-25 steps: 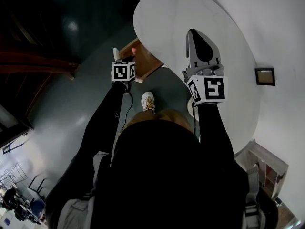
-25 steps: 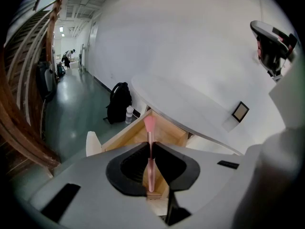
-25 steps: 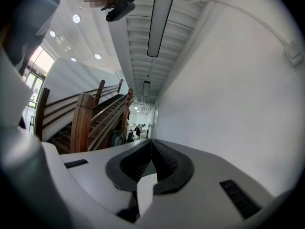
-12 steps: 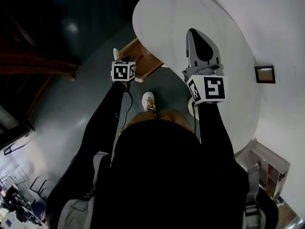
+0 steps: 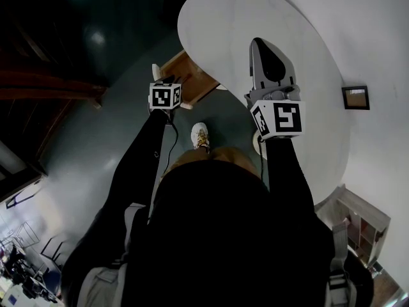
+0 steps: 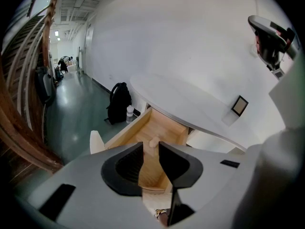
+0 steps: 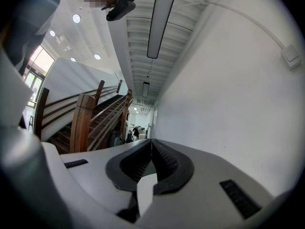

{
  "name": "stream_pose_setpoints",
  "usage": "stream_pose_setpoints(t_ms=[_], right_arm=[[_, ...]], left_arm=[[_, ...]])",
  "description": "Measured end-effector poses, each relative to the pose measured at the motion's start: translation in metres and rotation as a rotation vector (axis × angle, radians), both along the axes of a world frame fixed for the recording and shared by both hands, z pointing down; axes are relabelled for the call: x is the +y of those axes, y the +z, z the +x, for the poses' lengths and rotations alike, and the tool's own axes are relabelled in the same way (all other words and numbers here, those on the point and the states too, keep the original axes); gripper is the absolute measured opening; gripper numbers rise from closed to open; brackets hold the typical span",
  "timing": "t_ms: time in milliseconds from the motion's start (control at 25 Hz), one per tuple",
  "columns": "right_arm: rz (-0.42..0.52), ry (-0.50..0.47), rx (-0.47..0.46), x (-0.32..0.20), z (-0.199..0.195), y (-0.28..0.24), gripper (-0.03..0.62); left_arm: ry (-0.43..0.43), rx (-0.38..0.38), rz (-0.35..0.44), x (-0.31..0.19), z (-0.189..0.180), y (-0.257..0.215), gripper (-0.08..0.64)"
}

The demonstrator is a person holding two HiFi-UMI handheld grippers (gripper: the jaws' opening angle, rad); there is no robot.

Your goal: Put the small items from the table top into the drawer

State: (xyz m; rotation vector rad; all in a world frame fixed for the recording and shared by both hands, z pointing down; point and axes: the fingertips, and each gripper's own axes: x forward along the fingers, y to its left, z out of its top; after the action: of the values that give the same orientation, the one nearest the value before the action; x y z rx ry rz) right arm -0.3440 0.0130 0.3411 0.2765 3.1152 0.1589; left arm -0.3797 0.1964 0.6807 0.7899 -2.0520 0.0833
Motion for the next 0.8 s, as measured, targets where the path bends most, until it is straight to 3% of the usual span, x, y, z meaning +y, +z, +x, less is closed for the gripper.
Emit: stream_pose_setpoints(t_ms=[800], right_arm=[[0.005, -0.002, -0.019, 0.008, 0.001, -0.007, 0.028]], left_arm=[[0.031, -0.033, -0.008, 0.005, -0.006, -0.011, 0.112]])
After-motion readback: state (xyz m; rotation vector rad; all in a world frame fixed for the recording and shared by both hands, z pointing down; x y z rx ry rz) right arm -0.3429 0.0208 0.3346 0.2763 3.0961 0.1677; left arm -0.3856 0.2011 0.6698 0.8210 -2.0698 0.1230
